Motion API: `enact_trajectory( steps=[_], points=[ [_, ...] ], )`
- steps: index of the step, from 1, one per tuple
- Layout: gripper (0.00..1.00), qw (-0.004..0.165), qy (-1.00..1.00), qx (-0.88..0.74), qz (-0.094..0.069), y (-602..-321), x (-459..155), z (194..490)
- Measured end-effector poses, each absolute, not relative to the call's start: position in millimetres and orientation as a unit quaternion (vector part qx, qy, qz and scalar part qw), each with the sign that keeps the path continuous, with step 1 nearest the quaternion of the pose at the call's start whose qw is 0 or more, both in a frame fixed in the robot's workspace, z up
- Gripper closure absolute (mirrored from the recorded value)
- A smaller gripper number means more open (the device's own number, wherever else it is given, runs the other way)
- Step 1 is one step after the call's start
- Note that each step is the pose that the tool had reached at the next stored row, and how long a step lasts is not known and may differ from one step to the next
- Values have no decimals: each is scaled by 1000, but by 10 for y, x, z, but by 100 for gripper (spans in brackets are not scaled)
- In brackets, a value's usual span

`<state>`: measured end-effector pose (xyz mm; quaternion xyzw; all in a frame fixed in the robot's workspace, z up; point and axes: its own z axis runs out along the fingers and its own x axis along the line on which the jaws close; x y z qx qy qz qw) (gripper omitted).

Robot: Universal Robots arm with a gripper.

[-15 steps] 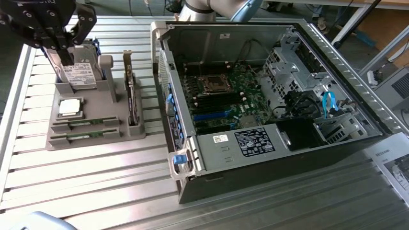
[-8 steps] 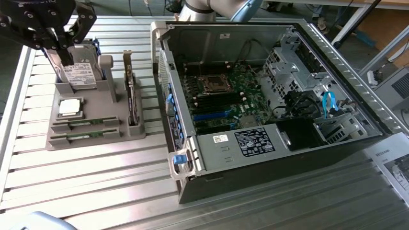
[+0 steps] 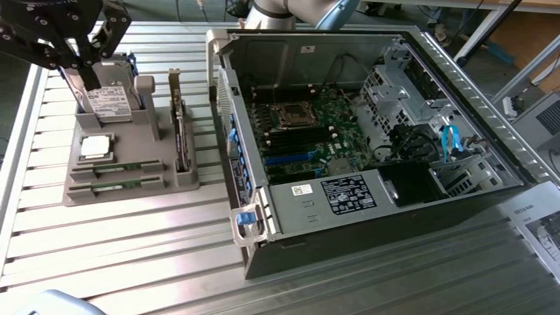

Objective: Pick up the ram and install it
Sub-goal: 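Pick up the ram and move it above insertion slot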

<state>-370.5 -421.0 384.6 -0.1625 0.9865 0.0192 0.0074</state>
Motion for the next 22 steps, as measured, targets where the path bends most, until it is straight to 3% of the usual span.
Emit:
enact_trajectory(
  steps=[22],
  points=[
    [90,3,935,-354,19,-4210,-3705,3840]
  ],
)
